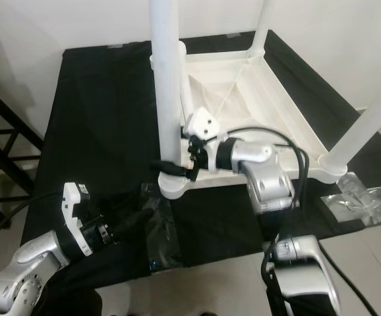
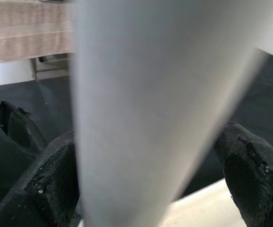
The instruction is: Building children table
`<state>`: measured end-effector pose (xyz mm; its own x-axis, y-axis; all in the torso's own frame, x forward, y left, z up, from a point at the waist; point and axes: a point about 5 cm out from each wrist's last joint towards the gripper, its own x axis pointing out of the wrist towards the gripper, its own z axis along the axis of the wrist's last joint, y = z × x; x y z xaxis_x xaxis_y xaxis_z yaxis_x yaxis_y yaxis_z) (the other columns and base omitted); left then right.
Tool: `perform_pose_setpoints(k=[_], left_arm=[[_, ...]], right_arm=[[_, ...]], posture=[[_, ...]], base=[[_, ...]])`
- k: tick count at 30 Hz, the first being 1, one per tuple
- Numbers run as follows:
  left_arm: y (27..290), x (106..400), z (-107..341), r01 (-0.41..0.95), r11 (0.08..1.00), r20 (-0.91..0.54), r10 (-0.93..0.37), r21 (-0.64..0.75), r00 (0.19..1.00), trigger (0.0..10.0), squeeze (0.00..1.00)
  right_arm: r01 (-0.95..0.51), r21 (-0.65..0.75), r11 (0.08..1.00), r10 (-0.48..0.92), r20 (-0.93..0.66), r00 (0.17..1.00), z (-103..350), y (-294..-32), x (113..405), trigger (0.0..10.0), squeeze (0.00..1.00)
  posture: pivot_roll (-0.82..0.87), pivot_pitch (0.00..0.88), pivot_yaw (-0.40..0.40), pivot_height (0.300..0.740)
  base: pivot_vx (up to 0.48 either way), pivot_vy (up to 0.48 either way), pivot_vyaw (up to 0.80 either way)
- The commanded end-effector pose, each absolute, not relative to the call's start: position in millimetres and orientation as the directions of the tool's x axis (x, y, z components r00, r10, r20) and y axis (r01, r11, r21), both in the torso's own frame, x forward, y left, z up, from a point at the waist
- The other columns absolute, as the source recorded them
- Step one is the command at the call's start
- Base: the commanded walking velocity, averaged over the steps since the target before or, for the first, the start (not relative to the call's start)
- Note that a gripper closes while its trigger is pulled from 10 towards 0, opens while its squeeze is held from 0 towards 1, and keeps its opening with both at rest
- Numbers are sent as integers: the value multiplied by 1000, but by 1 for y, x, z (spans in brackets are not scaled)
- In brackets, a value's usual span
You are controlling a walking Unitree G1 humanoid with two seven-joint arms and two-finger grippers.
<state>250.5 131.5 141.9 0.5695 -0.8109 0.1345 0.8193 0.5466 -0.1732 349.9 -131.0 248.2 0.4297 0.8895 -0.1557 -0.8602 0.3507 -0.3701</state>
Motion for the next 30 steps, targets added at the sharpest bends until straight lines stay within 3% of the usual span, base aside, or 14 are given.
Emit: perform_pose_setpoints(k=[1, 4, 5, 12, 17, 20, 23, 24, 25, 26, 28, 29, 30], left_arm=[[131, 247, 140, 815, 554, 136, -806, -169, 576, 10000, 0], [133, 247, 142, 794, 594, 167, -776, -132, 608, 10000, 0], [134, 247, 143, 785, 607, 176, -765, -121, 619, 10000, 0], [136, 246, 146, 764, 640, 208, -738, -88, 642, 10000, 0], [136, 246, 149, 748, 659, 235, -718, -73, 655, 10000, 0], [136, 245, 151, 738, 672, 248, -706, -60, 663, 10000, 0], [136, 245, 151, 735, 676, 251, -703, -56, 666, 10000, 0], [136, 245, 151, 733, 678, 252, -701, -54, 667, 10000, 0], [137, 245, 151, 730, 682, 251, -699, -51, 670, 10000, 0], [137, 245, 151, 730, 682, 251, -699, -51, 670, 10000, 0], [137, 245, 150, 727, 685, 246, -697, -49, 673, 10000, 0], [138, 246, 149, 729, 684, 235, -702, -41, 672, 10000, 0], [138, 246, 149, 729, 684, 235, -702, -41, 672, 10000, 0]], right_arm=[[-863, -381, 330, 892, -173, 418, 249, -131, 352, 10000, 0], [-895, -354, 270, 904, -227, 362, 251, -137, 360, 10000, 0], [-902, -343, 261, 907, -232, 351, 250, -139, 362, 0, 0], [-920, -301, 251, 912, -246, 329, 236, -147, 362, 0, 0], [-901, -250, 353, 889, -211, 407, 210, -159, 358, 0, 0], [-823, -197, 533, 815, -140, 562, 195, -166, 356, 0, 0], [-772, -174, 611, 763, -130, 633, 190, -164, 354, 0, 0], [-736, -160, 658, 725, -128, 676, 187, -163, 353, 0, 0], [-570, -134, 811, 554, -140, 821, 175, -158, 350, 0, 0], [-570, -134, 811, 554, -140, 821, 175, -158, 350, 0, 0], [-352, -49, 935, 336, -202, 920, 148, -137, 321, 0, 0], [-325, -25, 946, 313, -204, 927, 141, -114, 301, 0, 0], [-325, -25, 946, 313, -204, 927, 141, -114, 301, 0, 0]], posture=[[-12, 191, -16, 740], [-2, 188, -26, 740], [-1, 188, -27, 740], [-5, 189, -26, 740], [-24, 193, -24, 740], [-49, 202, -33, 740], [-59, 204, -34, 740], [-61, 205, -35, 740], [-73, 205, -36, 740], [-73, 205, -36, 740], [-76, 210, -27, 740], [-78, 205, -13, 740], [-78, 205, -13, 740]], base=[[0, 0, 0], [0, 0, 0], [0, 0, 0], [0, 0, 0], [0, 0, 0], [0, 0, 0], [0, 0, 0], [0, 0, 0], [0, 0, 0], [0, 0, 0], [0, 0, 0], [0, 0, 0], [0, 0, 0]])
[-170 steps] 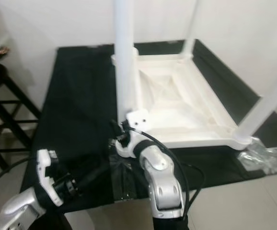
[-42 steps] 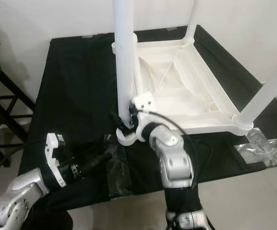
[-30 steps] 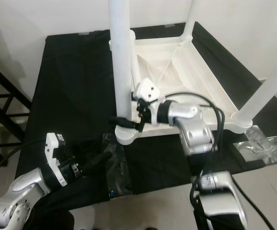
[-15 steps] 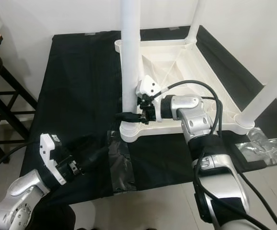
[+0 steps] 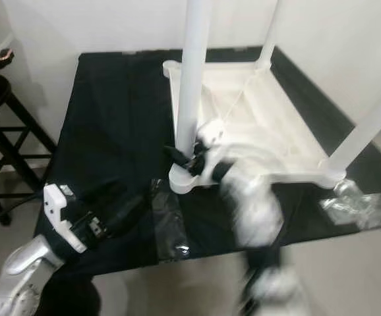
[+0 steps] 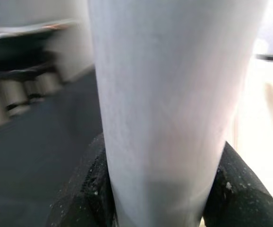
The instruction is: Building children table
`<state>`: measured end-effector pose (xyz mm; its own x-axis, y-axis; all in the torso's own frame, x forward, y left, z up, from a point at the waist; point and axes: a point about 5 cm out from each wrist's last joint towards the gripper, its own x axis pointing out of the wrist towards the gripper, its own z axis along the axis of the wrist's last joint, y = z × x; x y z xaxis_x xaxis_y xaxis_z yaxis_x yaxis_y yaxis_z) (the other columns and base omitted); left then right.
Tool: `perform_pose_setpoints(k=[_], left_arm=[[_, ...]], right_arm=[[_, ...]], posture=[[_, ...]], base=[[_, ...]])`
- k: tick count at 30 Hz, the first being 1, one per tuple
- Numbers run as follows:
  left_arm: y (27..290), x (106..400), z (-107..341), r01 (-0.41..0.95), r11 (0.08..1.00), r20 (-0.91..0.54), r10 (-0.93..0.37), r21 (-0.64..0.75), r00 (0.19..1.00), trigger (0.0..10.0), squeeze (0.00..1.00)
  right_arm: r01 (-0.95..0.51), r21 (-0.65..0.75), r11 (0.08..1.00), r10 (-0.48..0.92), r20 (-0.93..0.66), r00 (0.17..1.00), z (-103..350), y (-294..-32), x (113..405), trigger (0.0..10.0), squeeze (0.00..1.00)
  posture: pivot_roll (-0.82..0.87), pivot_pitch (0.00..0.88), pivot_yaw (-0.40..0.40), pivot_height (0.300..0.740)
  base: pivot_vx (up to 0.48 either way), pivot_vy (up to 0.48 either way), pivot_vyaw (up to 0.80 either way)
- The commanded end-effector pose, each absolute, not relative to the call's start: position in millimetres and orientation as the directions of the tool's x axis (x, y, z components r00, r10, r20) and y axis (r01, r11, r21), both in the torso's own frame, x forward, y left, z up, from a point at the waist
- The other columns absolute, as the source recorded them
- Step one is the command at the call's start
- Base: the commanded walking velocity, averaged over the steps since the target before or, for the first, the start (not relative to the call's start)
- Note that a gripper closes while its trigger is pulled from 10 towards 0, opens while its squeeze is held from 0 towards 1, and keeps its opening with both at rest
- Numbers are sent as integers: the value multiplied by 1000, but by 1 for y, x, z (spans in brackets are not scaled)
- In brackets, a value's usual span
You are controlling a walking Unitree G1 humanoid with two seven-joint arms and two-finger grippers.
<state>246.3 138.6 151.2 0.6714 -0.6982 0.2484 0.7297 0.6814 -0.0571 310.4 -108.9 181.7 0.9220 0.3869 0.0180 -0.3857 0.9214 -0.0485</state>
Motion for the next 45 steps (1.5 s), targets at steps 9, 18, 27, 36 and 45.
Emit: perform_pose_setpoints(k=[9, 18, 27, 36, 45], left_arm=[[139, 250, 148, 731, 681, 222, -707, -40, 671, 10000, 0], [139, 252, 149, 727, 686, 222, -703, -39, 676, 10000, 0], [136, 251, 149, 731, 681, 223, -707, -41, 671, 10000, 0], [135, 248, 148, 729, 684, 220, -706, -35, 673, 10000, 0], [136, 247, 149, 723, 690, 225, -700, -34, 678, 10000, 0]], right_arm=[[-317, -51, 947, 304, -174, 937, 150, -110, 313, 0, 0], [-498, -52, 866, 492, -95, 865, 188, -97, 320, 10000, 1000], [-853, -194, 484, 868, -19, 497, 226, -105, 338, 10000, 0], [-935, -182, 305, 931, -151, 333, 223, -120, 354, 10000, 0], [-944, -147, 297, 934, -163, 319, 230, -132, 373, 0, 0]], posture=[[-78, 197, -6, 740], [-68, 196, -3, 740], [-44, 194, -6, 740], [-10, 189, -7, 740], [-3, 196, -16, 740]], base=[[0, 0, 0], [0, 0, 0], [0, 0, 0], [0, 0, 0], [0, 0, 0]])
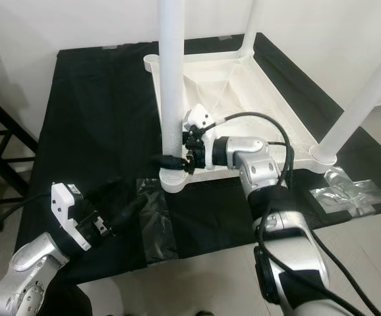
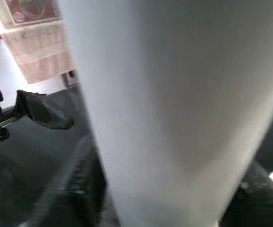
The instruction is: Building children table
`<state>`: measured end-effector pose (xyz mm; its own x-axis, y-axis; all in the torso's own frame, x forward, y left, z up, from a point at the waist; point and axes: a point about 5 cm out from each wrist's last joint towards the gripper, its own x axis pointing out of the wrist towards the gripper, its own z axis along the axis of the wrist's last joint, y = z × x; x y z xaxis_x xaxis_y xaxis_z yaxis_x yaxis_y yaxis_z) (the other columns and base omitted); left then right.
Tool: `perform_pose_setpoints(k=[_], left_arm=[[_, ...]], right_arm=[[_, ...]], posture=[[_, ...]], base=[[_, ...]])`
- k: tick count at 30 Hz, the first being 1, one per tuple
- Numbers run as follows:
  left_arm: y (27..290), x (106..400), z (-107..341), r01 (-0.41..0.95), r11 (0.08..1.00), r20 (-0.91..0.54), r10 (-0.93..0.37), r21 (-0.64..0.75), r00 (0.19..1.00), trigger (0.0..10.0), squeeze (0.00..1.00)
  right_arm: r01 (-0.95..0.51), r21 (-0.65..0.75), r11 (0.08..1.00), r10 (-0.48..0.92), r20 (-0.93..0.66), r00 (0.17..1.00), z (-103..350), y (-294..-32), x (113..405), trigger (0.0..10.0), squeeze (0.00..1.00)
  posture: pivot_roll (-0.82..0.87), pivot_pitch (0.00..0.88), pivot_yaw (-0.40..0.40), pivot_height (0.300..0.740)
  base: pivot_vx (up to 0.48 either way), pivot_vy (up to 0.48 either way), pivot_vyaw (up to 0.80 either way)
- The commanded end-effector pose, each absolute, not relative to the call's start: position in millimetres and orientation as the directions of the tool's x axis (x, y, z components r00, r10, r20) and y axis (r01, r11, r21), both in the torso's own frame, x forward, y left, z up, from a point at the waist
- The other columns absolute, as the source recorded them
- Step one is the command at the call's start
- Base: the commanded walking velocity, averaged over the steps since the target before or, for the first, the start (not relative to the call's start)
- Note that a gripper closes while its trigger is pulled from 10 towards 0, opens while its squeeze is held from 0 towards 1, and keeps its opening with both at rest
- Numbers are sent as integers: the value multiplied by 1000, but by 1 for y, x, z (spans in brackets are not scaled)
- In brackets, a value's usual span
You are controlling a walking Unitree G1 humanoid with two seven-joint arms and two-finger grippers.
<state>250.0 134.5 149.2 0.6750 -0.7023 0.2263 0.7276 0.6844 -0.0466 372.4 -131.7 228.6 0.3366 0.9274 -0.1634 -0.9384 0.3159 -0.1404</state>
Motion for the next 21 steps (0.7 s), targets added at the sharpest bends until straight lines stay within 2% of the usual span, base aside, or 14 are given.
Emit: perform_pose_setpoints(k=[1, 5, 9, 11, 12, 14, 15, 16, 17, 18, 20, 21], left_arm=[[136, 247, 149, 723, 690, 225, -700, -34, 678, 10000, 0], [136, 247, 150, 714, 700, 234, -689, -31, 686, 10000, 0], [136, 246, 150, 706, 708, 237, -681, -27, 692, 10000, 0], [137, 246, 150, 695, 718, 241, -671, -23, 701, 10000, 0], [137, 246, 150, 695, 718, 241, -671, -23, 701, 10000, 0], [138, 246, 150, 681, 732, 244, -657, -17, 713, 10000, 0], [139, 247, 150, 675, 738, 243, -652, -14, 718, 10000, 0], [139, 247, 150, 675, 738, 243, -652, -14, 718, 10000, 0], [141, 247, 151, 672, 741, 243, -650, -12, 721, 10000, 0], [141, 247, 151, 672, 741, 243, -650, -12, 721, 10000, 0], [143, 248, 150, 667, 745, 233, -648, -1, 725, 10000, 0], [144, 249, 149, 666, 746, 225, -650, 3, 726, 10000, 0]], right_arm=[[-944, -147, 297, 934, -163, 319, 230, -132, 373, 0, 0], [-951, -137, 278, 937, -178, 300, 224, -146, 371, 0, 0], [-935, -144, 325, 917, -192, 349, 214, -155, 369, 0, 0], [-898, -155, 413, 877, -199, 437, 202, -160, 366, 0, 0], [-898, -155, 413, 877, -199, 437, 202, -160, 366, 0, 0], [-788, -146, 598, 772, -159, 615, 184, -152, 359, 0, 0], [-625, -109, 773, 612, -130, 780, 173, -144, 355, 0, 0], [-625, -109, 773, 612, -130, 780, 173, -144, 355, 0, 0], [-480, -80, 874, 469, -126, 874, 166, -143, 351, 0, 0], [-480, -80, 874, 469, -126, 874, 166, -143, 351, 0, 0], [-383, -26, 923, 374, -173, 911, 145, -112, 318, 0, 0], [-428, -39, 903, 416, -172, 893, 143, -96, 308, 0, 0]], posture=[[-3, 196, -16, 740], [-17, 202, -16, 740], [-28, 207, -22, 740], [-44, 216, -32, 740], [-44, 216, -32, 740], [-60, 218, -44, 740], [-58, 224, -35, 740], [-58, 224, -35, 740], [-58, 224, -35, 740], [-58, 224, -35, 740], [-65, 223, 10, 740], [-73, 215, 20, 740]], base=[[0, 0, 0], [0, 0, 0], [0, 0, 0], [0, 0, 0], [0, 0, 0], [0, 0, 0], [0, 0, 0], [0, 0, 0], [0, 0, 0], [0, 0, 0], [0, 0, 0], [0, 0, 0]])
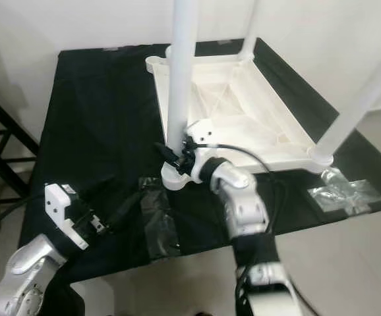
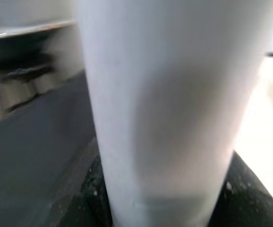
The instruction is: Building children table
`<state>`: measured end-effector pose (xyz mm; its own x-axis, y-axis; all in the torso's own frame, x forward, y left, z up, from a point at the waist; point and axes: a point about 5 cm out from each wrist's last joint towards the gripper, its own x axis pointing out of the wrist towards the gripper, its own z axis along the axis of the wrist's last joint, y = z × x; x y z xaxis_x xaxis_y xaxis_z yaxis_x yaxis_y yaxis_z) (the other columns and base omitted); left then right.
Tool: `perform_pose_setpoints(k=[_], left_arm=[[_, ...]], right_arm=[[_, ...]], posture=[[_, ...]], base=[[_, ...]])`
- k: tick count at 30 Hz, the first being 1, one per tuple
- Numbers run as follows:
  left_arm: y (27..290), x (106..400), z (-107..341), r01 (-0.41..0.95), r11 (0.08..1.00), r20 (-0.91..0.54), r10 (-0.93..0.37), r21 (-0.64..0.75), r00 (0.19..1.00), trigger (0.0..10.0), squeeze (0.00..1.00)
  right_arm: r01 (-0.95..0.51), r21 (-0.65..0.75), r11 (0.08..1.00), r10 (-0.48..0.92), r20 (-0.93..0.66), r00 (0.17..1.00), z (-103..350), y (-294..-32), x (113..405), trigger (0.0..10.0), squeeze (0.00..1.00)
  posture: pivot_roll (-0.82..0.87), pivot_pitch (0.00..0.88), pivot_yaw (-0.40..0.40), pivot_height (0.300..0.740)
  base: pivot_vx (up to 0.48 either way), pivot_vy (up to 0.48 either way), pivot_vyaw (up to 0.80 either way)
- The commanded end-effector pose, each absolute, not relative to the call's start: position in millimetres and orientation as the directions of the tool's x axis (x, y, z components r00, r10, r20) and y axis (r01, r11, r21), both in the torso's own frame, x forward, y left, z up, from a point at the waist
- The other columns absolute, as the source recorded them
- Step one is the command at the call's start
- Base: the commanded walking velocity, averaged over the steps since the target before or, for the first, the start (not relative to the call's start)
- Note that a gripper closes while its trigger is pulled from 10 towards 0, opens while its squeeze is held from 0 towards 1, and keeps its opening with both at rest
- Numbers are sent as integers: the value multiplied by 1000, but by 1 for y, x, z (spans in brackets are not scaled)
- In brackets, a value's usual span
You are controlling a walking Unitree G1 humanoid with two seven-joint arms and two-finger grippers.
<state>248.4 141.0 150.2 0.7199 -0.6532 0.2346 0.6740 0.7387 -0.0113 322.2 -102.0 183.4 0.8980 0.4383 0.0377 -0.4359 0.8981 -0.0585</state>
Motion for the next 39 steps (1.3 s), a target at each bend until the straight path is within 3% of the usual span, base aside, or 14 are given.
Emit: perform_pose_setpoints(k=[1, 6, 7, 9, 10, 11, 12, 18, 22, 23, 26, 34, 35, 39], left_arm=[[144, 250, 148, 666, 746, 218, -651, 3, 727, 10000, 0], [143, 253, 146, 681, 732, 204, -667, 1, 717, 10000, 0], [144, 253, 146, 675, 738, 205, -661, 3, 722, 10000, 0], [145, 253, 146, 670, 742, 206, -656, 4, 726, 10000, 0], [145, 253, 146, 665, 747, 208, -651, 4, 730, 10000, 0], [145, 253, 146, 662, 750, 208, -648, 5, 732, 10000, 0], [145, 253, 146, 661, 750, 208, -648, 4, 733, 10000, 0], [144, 253, 145, 669, 743, 206, -655, 2, 727, 10000, 0], [142, 253, 145, 673, 740, 208, -658, 1, 724, 10000, 0], [142, 252, 145, 672, 740, 209, -658, 1, 724, 10000, 0], [141, 252, 146, 670, 742, 211, -655, 3, 725, 10000, 0], [140, 251, 145, 668, 744, 209, -654, 5, 727, 10000, 0], [140, 251, 145, 667, 745, 208, -653, 5, 728, 10000, 0], [140, 251, 145, 664, 748, 208, -650, 5, 730, 10000, 0]], right_arm=[[-444, -58, 894, 430, -165, 887, 142, -89, 305, 0, 0], [-424, -73, 902, 410, -156, 899, 142, -94, 316, 0, 0], [-377, -92, 922, 360, -158, 919, 146, -97, 317, 3843, 0], [-351, -103, 931, 332, -161, 929, 148, -98, 317, 3843, 0], [-341, -101, 935, 324, -151, 934, 151, -100, 318, 10000, 0], [-330, -94, 939, 315, -146, 938, 155, -101, 317, 10000, 0], [-355, -72, 932, 344, -127, 930, 161, -102, 318, 10000, 1000], [-557, -55, 829, 557, -23, 830, 189, -100, 325, 10000, 1000], [-785, -166, 597, 798, 20, 603, 214, -102, 327, 10000, 945], [-832, -207, 515, 849, -8, 528, 218, -106, 329, 10000, 0], [-881, -262, 395, 897, -100, 432, 224, -116, 340, 10000, 0], [-907, -229, 353, 910, -141, 389, 236, -120, 364, 10000, 0], [-910, -222, 351, 907, -162, 389, 235, -121, 369, 0, 0], [-909, -219, 355, 901, -177, 395, 235, -124, 374, 0, 0]], posture=[[-75, 209, 24, 740], [-63, 193, 15, 740], [-63, 191, 18, 740], [-63, 191, 18, 740], [-62, 188, 20, 740], [-62, 188, 20, 740], [-59, 185, 20, 740], [-58, 184, 17, 740], [-58, 189, 14, 740], [-56, 189, 12, 740], [-51, 190, 9, 740], [-30, 188, -3, 740], [-26, 188, -4, 740], [-24, 192, -4, 740]], base=[[0, 0, 0], [0, 0, 0], [0, 0, 0], [0, 0, 0], [0, 0, 0], [0, 0, 0], [0, 0, 0], [0, 0, 0], [0, 0, 0], [0, 0, 0], [0, 0, 0], [0, 0, 0], [0, 0, 0], [0, 0, 0]])
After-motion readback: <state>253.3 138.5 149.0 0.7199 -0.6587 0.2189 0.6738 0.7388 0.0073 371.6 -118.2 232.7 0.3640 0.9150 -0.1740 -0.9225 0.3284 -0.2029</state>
